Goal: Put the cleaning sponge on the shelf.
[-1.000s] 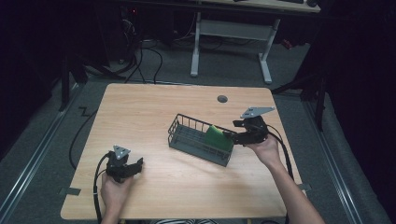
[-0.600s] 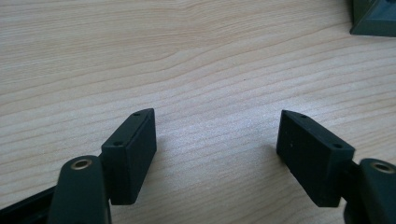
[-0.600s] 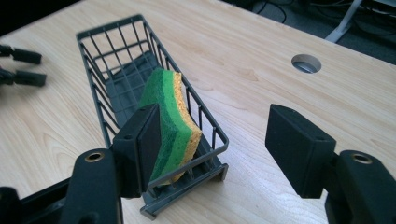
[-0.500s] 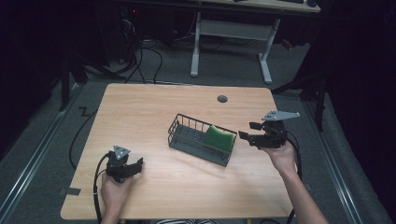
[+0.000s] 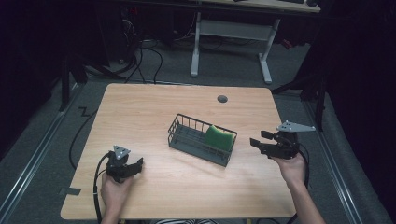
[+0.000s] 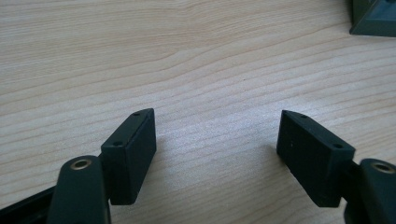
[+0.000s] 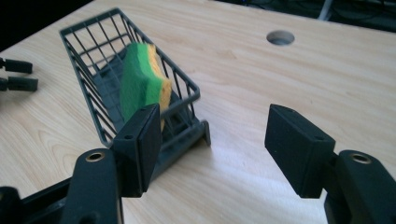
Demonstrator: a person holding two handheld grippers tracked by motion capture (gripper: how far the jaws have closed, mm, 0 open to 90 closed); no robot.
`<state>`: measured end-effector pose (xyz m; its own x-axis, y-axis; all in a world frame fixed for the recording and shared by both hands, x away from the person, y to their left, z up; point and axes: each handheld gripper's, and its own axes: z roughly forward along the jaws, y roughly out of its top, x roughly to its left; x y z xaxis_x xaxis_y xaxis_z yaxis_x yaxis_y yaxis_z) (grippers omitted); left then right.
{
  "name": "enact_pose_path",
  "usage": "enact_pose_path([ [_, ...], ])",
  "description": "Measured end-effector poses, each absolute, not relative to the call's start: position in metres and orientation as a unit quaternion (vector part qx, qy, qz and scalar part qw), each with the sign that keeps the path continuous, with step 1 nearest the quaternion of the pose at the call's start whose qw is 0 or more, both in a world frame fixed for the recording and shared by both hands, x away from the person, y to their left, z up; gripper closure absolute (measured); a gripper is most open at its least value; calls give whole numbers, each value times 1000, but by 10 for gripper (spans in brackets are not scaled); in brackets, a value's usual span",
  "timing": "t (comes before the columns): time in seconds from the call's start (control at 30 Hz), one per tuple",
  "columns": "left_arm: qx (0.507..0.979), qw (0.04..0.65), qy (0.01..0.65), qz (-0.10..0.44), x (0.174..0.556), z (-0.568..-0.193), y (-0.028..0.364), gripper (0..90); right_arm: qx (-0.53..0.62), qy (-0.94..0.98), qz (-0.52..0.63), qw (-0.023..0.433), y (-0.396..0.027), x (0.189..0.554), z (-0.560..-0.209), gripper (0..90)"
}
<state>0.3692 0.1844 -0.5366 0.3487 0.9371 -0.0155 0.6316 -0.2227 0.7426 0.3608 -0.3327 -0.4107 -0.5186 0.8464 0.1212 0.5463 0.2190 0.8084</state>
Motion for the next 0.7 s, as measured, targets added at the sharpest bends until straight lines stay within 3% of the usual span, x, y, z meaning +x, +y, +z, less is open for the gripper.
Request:
enact_pose_path([
  [0.7, 749, 337, 524, 227, 369, -537, 184, 286, 498, 734, 426, 179, -357, 334, -453, 366],
])
